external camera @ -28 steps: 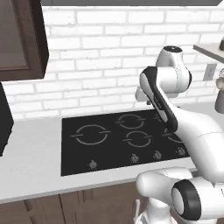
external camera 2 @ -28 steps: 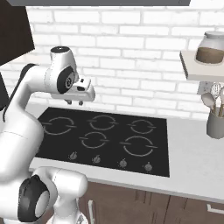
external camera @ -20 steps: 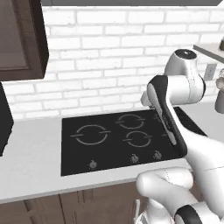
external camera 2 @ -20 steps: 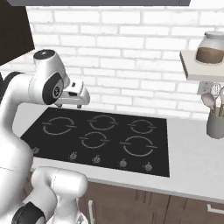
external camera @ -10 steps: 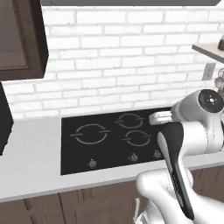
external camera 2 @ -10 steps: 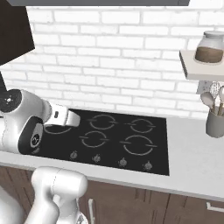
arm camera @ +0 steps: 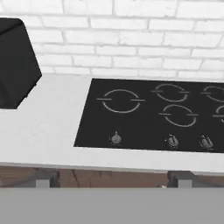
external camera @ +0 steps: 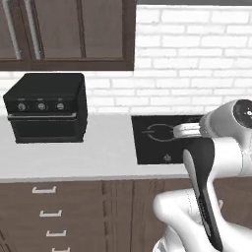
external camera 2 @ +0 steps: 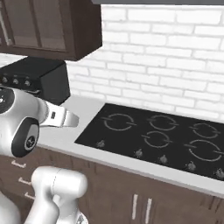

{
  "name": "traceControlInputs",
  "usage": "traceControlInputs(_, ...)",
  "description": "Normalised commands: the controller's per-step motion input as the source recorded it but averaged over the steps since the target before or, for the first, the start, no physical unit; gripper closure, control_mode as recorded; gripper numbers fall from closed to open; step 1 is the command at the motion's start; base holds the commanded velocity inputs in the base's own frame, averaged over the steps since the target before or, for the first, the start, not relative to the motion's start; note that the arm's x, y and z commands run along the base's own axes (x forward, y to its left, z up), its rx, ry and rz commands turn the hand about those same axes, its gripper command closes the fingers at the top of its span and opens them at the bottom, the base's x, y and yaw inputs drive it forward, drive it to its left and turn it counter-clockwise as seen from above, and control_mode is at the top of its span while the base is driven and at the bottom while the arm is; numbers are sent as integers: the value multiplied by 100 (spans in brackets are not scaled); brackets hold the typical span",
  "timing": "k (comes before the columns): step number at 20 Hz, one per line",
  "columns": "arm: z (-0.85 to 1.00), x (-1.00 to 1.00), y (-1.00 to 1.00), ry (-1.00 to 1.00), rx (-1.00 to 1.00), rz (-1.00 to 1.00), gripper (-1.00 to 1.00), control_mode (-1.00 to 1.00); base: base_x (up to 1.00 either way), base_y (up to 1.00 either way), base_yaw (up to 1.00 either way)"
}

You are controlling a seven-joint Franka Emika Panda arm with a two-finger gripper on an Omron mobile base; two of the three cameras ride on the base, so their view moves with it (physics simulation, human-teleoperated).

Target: Navigate to the fridge.

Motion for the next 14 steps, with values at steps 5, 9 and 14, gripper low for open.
traceControlInputs(5,0,0,0,0,0,0,-100,100,0,31,94)
traceControlInputs(9,0,0,0,0,0,0,-100,100,0,0,100)
traceControlInputs(14,0,0,0,0,0,0,-100,100,0,0,100)
